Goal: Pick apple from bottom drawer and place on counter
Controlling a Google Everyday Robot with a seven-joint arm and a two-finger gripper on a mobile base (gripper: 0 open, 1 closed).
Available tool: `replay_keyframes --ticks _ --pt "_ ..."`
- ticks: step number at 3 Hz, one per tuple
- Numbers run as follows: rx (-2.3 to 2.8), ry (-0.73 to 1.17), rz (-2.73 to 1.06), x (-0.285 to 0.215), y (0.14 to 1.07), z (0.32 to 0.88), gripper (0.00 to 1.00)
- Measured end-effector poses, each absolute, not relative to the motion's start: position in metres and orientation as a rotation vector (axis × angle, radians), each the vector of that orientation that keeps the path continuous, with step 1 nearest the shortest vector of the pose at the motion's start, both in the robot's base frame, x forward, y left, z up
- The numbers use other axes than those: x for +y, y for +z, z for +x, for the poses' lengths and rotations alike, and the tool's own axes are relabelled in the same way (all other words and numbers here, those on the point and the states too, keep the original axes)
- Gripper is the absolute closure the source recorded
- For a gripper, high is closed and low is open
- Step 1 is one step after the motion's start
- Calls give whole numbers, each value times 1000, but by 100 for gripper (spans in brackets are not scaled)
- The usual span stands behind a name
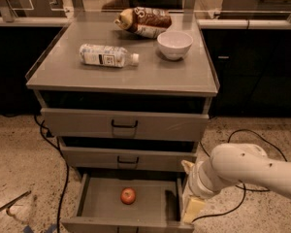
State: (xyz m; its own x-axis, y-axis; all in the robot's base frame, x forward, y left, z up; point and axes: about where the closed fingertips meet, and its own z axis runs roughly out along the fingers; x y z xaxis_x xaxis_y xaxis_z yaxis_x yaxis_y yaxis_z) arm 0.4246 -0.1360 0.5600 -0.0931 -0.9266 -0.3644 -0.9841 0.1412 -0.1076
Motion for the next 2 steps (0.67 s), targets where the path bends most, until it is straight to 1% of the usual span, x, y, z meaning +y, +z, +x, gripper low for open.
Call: replay_keyframes --ticks 1,2 --pt "2065 305 -1881 -119 528 430 0" --pt "2065 305 -1881 -119 528 430 0"
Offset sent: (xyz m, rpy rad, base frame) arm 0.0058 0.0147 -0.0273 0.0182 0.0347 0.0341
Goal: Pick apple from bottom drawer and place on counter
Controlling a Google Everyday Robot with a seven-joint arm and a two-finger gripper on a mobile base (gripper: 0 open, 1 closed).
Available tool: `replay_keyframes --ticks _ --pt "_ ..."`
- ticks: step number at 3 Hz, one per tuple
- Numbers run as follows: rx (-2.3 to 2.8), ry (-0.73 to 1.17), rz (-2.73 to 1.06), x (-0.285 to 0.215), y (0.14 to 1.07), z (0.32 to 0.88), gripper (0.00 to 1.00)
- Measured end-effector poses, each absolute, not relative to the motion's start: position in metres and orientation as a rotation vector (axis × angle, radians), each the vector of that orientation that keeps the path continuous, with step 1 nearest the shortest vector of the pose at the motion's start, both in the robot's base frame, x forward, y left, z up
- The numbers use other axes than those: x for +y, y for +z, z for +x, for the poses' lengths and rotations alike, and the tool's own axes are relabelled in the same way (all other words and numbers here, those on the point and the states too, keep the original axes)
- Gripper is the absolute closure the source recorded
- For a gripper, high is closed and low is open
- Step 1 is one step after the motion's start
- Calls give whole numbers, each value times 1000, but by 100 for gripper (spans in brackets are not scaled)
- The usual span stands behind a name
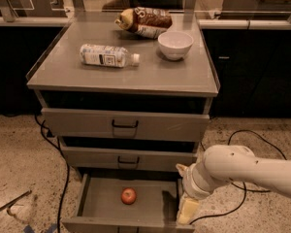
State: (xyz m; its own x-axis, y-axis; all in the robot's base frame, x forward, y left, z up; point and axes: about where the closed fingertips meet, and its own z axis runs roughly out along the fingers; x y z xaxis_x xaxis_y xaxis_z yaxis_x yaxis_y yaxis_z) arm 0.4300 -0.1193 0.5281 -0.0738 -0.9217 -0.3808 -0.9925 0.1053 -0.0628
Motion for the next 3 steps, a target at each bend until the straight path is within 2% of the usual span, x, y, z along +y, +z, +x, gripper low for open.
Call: replay_keyframes --ticks 3 --pt "2068 338 -1925 -108 450 456 0"
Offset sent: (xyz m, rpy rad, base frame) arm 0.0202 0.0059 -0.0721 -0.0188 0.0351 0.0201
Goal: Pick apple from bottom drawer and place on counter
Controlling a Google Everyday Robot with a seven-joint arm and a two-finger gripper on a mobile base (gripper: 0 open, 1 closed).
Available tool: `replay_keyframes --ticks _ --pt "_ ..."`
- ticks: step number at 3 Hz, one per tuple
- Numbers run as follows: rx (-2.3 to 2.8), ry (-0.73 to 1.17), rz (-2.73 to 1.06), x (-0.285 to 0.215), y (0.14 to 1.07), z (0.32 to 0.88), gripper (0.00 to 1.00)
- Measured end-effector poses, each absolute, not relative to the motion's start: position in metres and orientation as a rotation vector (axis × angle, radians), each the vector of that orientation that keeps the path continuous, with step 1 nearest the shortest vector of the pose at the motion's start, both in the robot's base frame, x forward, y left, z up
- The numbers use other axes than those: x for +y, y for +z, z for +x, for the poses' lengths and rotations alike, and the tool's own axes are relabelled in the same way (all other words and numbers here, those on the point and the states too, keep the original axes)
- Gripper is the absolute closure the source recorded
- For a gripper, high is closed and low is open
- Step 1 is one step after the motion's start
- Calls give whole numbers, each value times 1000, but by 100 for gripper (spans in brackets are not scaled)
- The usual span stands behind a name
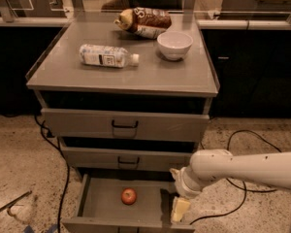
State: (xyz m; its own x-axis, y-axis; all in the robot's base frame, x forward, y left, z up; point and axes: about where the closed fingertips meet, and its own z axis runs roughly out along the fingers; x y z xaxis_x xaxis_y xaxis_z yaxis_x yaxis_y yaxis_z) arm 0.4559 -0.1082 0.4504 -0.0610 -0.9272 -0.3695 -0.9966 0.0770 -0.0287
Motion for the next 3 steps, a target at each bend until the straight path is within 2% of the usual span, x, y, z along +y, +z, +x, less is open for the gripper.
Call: replay_keyframes --ticks 2,3 --pt "2084 453 -1933 -87 383 473 0" --pt "2078 573 -1968 -59 334 483 0"
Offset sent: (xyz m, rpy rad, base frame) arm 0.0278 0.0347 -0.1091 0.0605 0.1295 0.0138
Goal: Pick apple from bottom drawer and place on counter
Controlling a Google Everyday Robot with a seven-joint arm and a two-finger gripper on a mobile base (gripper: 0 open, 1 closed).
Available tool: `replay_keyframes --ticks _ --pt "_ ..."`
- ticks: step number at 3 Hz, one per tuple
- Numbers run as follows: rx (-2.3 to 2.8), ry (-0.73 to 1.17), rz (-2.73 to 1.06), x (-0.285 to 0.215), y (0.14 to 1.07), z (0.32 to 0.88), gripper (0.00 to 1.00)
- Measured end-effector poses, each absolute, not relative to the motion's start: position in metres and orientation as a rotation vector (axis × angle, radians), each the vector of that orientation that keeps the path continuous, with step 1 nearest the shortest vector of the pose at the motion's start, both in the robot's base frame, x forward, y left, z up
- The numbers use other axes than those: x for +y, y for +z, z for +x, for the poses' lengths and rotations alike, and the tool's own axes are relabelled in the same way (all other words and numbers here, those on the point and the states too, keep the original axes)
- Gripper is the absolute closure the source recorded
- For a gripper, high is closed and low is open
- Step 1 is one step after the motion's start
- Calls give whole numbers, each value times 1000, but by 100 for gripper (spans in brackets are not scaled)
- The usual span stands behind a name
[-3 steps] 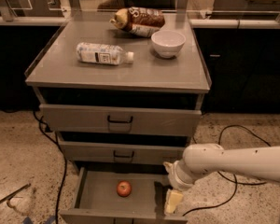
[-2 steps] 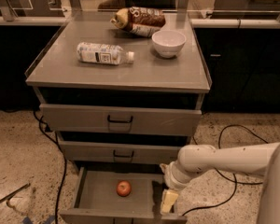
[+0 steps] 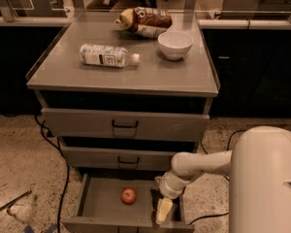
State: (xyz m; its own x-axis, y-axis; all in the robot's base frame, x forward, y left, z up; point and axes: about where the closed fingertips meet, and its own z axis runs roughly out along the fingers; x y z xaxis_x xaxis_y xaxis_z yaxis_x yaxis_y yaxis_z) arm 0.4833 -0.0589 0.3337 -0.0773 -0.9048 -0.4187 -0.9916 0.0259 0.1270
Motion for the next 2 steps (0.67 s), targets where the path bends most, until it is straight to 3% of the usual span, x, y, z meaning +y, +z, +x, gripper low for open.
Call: replay_keyframes --ticks 2 --pt "2049 611 -1982 -42 317 492 0"
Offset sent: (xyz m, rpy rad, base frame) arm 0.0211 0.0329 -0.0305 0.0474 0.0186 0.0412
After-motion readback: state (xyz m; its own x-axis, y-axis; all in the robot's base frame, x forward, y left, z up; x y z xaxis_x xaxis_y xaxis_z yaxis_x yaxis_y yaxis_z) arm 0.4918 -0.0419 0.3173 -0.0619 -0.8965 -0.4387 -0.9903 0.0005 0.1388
